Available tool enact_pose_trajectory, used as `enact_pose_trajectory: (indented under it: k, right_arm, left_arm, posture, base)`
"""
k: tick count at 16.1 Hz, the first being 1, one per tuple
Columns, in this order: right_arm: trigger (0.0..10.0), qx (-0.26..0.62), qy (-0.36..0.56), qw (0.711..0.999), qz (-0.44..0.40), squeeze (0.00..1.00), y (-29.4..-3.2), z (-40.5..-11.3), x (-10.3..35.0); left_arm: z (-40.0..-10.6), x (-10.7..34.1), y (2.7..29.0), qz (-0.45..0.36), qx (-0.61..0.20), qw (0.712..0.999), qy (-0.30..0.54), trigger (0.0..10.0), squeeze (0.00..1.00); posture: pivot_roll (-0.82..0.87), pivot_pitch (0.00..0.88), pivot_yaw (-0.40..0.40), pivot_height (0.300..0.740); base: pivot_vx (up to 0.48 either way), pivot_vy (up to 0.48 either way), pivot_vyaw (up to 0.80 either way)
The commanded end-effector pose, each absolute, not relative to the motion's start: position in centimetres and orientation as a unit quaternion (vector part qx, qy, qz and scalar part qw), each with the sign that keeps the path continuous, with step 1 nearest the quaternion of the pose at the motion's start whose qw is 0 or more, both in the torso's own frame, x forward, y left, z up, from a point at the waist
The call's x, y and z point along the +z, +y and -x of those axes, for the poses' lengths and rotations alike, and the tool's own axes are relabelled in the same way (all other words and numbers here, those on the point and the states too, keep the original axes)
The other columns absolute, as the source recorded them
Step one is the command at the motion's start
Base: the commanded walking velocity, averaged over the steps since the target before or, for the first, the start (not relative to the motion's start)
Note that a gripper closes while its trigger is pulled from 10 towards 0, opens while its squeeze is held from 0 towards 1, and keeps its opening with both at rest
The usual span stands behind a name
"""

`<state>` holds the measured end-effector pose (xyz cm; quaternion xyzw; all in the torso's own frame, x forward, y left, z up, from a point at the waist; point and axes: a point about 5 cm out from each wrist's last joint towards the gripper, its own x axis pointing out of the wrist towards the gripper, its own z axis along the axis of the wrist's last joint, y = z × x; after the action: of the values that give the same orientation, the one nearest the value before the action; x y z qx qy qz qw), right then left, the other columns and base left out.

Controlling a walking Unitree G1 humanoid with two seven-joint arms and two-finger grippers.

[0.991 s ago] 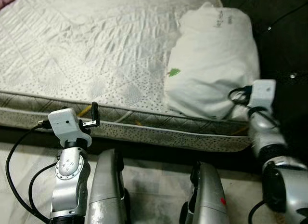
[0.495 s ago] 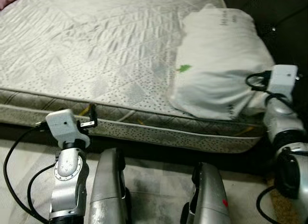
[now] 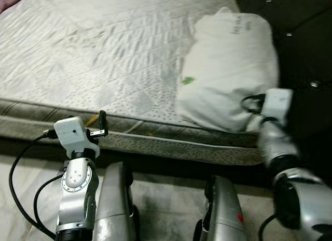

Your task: Clean up the room

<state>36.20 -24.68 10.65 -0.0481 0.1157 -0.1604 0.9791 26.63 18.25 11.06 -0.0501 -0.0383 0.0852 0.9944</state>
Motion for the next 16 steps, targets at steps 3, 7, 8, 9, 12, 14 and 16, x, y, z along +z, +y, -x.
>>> enact_pose_trajectory:
  k: [3,7,8,9,12,14,16]
  right_arm:
    - [10.0,-0.142,0.128,0.980,0.046,1.00,-23.4,-36.5,10.3]
    - [10.0,-0.159,0.049,0.984,0.058,1.00,-23.3,-37.4,13.6]
    - [10.0,-0.152,0.031,0.986,0.064,1.00,-22.8,-37.4,14.1]
    - [10.0,-0.119,-0.008,0.989,0.089,1.00,-21.0,-37.1,14.7]
    - [10.0,-0.047,-0.115,0.981,0.151,1.00,-17.6,-35.9,16.5]
    - [10.0,0.008,-0.171,0.969,0.181,1.00,-15.5,-35.3,17.5]
    - [10.0,0.072,-0.132,0.978,0.143,1.00,-14.3,-34.8,16.1]
  left_arm:
    - [-26.7,10.9,18.4,0.051,0.096,0.993,-0.036,10.0,0.00]
    - [-26.7,10.9,18.5,0.052,0.105,0.992,-0.039,10.0,0.00]
    - [-26.7,10.9,18.5,0.052,0.107,0.992,-0.039,10.0,0.00]
    - [-26.6,10.8,18.6,0.053,0.109,0.992,-0.038,10.0,0.00]
    - [-26.7,10.8,18.6,0.050,0.112,0.992,-0.038,10.0,0.00]
    - [-26.7,11.0,18.8,0.041,0.119,0.991,-0.043,10.0,0.00]
    - [-26.7,11.7,18.9,0.031,0.121,0.991,-0.057,10.0,0.00]
  posture:
    - [0.07,0.021,-0.044,0.510]
    - [0.07,0.018,-0.053,0.510]
    - [0.07,0.015,-0.060,0.510]
    - [0.07,0.013,-0.061,0.510]
    - [0.06,0.008,-0.060,0.510]
    - [0.06,0.002,-0.055,0.510]
    - [0.06,0.000,-0.054,0.510]
  base:
    - [0.000,0.000,0.00]
    - [0.000,0.000,0.00]
    - [0.000,0.000,0.00]
    - [0.000,0.000,0.00]
    - [0.000,0.000,0.00]
    - [0.000,0.000,0.00]
    - [0.000,0.000,0.00]
